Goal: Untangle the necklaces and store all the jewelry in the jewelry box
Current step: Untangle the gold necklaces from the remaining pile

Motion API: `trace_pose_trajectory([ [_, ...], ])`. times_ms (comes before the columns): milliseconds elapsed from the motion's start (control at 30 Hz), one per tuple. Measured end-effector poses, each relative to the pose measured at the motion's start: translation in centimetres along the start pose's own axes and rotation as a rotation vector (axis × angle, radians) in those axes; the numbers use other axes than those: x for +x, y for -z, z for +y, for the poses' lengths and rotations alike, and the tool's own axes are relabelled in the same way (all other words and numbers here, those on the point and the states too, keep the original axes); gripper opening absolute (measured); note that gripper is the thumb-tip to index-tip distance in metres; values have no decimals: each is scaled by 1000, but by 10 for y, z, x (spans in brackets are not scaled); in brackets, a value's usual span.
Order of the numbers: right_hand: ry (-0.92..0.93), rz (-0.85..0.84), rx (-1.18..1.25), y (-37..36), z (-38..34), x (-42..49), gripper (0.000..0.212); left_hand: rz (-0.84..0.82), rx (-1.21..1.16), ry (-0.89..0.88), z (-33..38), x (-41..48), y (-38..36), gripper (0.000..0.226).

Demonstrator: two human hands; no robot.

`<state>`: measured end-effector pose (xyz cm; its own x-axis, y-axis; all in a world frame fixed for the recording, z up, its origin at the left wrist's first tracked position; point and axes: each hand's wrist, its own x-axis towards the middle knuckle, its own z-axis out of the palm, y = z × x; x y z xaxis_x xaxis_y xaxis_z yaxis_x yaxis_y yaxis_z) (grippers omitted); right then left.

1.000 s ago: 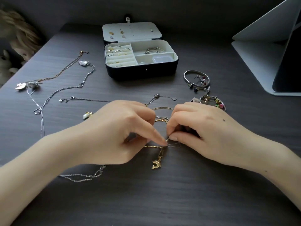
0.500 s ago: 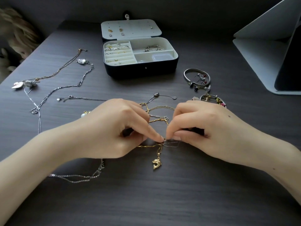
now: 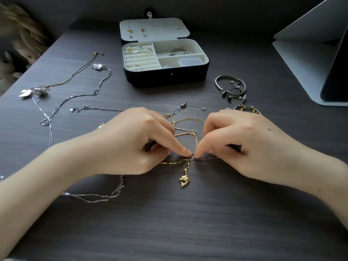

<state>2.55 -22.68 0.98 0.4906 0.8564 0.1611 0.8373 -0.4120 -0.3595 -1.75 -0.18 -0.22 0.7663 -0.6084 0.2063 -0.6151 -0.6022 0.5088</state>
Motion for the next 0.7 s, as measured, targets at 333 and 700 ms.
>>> trace_pose_trajectory([
  [333, 17, 70, -164, 3, 6, -1, 31, 49, 149, -56, -1, 1, 0, 42],
  [700, -16, 23, -191, 8, 7, -1, 14, 65, 161, -57, 1, 1, 0, 37],
])
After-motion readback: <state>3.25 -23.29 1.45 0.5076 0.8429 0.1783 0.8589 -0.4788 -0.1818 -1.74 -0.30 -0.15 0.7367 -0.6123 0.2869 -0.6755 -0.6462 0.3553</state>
